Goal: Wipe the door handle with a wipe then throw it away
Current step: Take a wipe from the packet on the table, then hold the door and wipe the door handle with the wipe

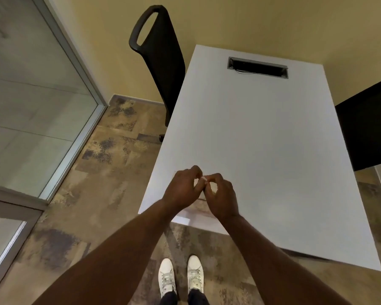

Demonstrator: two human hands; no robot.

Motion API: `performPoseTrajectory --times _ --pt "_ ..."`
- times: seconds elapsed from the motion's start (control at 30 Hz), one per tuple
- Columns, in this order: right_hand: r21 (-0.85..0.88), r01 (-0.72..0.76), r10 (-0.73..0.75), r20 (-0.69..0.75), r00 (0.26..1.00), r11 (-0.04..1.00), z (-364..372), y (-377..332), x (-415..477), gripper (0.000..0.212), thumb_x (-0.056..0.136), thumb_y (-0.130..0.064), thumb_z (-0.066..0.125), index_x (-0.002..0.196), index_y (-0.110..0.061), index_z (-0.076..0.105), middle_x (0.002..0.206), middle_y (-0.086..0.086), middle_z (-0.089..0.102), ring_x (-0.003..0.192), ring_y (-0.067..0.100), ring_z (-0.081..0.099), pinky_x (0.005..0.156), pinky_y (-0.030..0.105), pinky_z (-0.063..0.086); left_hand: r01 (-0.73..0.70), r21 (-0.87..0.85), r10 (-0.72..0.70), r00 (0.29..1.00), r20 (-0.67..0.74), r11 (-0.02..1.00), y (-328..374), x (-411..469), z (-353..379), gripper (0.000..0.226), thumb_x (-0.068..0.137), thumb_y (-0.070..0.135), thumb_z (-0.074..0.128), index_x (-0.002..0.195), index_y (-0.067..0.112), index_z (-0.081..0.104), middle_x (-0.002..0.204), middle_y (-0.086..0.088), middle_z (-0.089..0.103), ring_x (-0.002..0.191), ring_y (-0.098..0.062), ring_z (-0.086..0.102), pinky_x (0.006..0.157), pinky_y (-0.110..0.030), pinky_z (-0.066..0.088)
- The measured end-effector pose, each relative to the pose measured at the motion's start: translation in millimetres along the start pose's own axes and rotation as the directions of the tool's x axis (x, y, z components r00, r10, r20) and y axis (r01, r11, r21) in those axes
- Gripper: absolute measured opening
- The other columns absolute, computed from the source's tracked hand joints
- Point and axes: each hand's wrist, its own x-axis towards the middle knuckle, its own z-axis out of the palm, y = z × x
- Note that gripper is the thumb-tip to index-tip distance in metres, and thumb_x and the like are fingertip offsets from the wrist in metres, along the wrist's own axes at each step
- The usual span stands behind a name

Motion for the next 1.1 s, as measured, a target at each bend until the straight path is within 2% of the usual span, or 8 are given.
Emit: performPoseTrajectory --times 0.13,0.23,0.47,0.57,0.73,0.9,1.0,1.1 --pt "0.151 0.004 0.002 -0.037 0.999 0.989 -2.4 -31.3 16.2 0.017 0.097 -0.028 0.068 0.112 -0.025 0.061 0.098 -0.012 0.073 0.093 0.0 0.069 0.078 0.012 0.052 0.043 -0.112 -0.052 0.995 -0.081 0.993 14.0 7.3 -29.5 0.006 0.108 0.029 0.058 0.106 0.025 0.055 0.09 0.009 0.067 0.082 -0.009 0.066 0.072 -0.037 0.057" --pt "0.233 0.045 -0.04 -0.025 0.999 0.971 -0.6 -64.3 34.7 0.02 0.096 -0.027 0.07 0.116 -0.02 0.069 0.095 -0.009 0.075 0.087 0.0 0.069 0.075 0.011 0.052 0.047 -0.18 -0.084 0.976 -0.202 0.982 18.1 11.3 -64.2 0.002 0.109 0.023 0.058 0.108 0.024 0.057 0.091 0.01 0.068 0.083 -0.007 0.067 0.075 -0.04 0.059" --pt "0.382 0.132 -0.184 0.103 0.977 0.915 35.9 -157.4 63.3 0.018 0.1 -0.026 0.064 0.101 -0.012 0.075 0.09 -0.002 0.074 0.081 0.008 0.068 0.067 0.008 0.049 0.08 -0.268 -0.202 0.861 -0.467 0.96 7.7 -6.6 -159.0 0.019 0.11 0.025 0.057 0.124 0.038 0.058 0.105 0.018 0.067 0.095 0.008 0.065 0.077 -0.014 0.058" --pt "0.466 0.153 -0.243 0.139 0.96 0.871 60.8 -205.7 62.3 0.013 0.101 -0.026 0.063 0.102 -0.017 0.073 0.09 -0.006 0.072 0.083 0.007 0.069 0.067 0.007 0.052 0.122 -0.3 -0.279 0.775 -0.566 0.946 -7.2 -34.9 -201.5 0.02 0.111 0.027 0.055 0.13 0.026 0.061 0.114 0.005 0.07 0.1 -0.006 0.068 0.078 -0.026 0.061" --pt "0.631 0.157 -0.367 0.217 0.905 0.759 108.9 -293.5 51.9 0.002 0.096 -0.021 0.071 0.096 -0.02 0.073 0.09 -0.007 0.074 0.081 0.007 0.072 0.068 0.015 0.057 0.207 -0.23 -0.31 0.632 -0.71 0.951 -33.0 -91.9 -267.9 0.031 0.099 0.052 0.066 0.109 0.024 0.071 0.098 0.011 0.066 0.088 -0.005 0.063 0.07 -0.021 0.052" --pt "0.691 0.165 -0.449 0.253 0.857 0.704 171.8 -366.6 34.8 0.01 0.091 -0.02 0.077 0.084 -0.014 0.072 0.079 0.002 0.072 0.071 0.013 0.068 0.063 0.022 0.056 0.26 -0.187 -0.297 0.496 -0.816 0.947 -66.9 -138.0 -334.2 0.009 0.102 0.023 0.072 0.1 0.018 0.079 0.092 0.012 0.069 0.088 -0.004 0.064 0.074 -0.025 0.052" --pt "0.707 0.157 -0.471 0.272 0.839 0.689 210.2 -405.2 21.6 0.02 0.087 -0.03 0.076 0.075 -0.02 0.065 0.07 -0.006 0.064 0.064 0.01 0.059 0.059 0.024 0.049 0.3 -0.219 -0.327 0.383 -0.864 0.928 -91.8 -169.2 -378.8 0.012 0.105 0.02 0.066 0.094 0.019 0.073 0.086 0.012 0.067 0.083 -0.005 0.062 0.072 -0.03 0.051" --pt "0.716 0.094 -0.474 0.351 0.808 0.691 253.4 -446.7 2.3 0.024 0.087 -0.03 0.078 0.078 -0.013 0.064 0.078 0.011 0.071 0.071 0.03 0.067 0.063 0.041 0.052 0.278 -0.322 -0.396 0.271 -0.877 0.905 -118.3 -208.1 -429.3 0.019 0.108 0.022 0.059 0.09 0.025 0.064 0.083 0.008 0.07 0.08 -0.007 0.065 0.072 -0.031 0.051"
